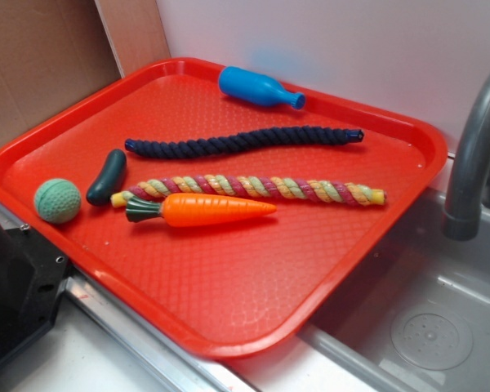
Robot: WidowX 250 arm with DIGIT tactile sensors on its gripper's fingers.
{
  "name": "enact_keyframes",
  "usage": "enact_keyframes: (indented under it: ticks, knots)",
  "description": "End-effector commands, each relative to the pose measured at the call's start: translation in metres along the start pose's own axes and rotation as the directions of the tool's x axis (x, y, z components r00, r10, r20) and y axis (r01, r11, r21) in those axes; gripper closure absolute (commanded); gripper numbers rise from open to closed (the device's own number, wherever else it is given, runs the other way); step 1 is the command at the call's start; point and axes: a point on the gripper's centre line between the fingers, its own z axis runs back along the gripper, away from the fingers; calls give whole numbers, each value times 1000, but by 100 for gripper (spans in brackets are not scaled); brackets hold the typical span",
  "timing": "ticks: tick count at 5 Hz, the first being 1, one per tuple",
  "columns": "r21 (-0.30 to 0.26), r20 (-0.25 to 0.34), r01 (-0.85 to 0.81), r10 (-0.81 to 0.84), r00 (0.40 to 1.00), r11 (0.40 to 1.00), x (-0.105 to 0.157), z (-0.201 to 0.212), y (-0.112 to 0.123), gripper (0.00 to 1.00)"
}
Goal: Grab the plastic pickle.
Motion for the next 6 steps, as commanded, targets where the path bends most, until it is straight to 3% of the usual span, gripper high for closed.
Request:
enact_keyframes:
  ticks: [1, 2, 3, 4, 5, 6]
  knots:
    - [0, 0, 0, 0, 1000, 1000, 0, 0, 0, 0]
    - [-26, -36, -163, 162, 986, 986, 8, -32, 15, 0]
    - [-102, -54, -409, 406, 912, 907, 18, -64, 40, 0]
    - [-51, -15, -617, 617, 787, 785, 30, -93, 58, 0]
    - [39, 138, -784, 774, 618, 620, 19, -119, 86, 0]
    - [82, 166, -770, 753, 636, 632, 20, -140, 94, 0]
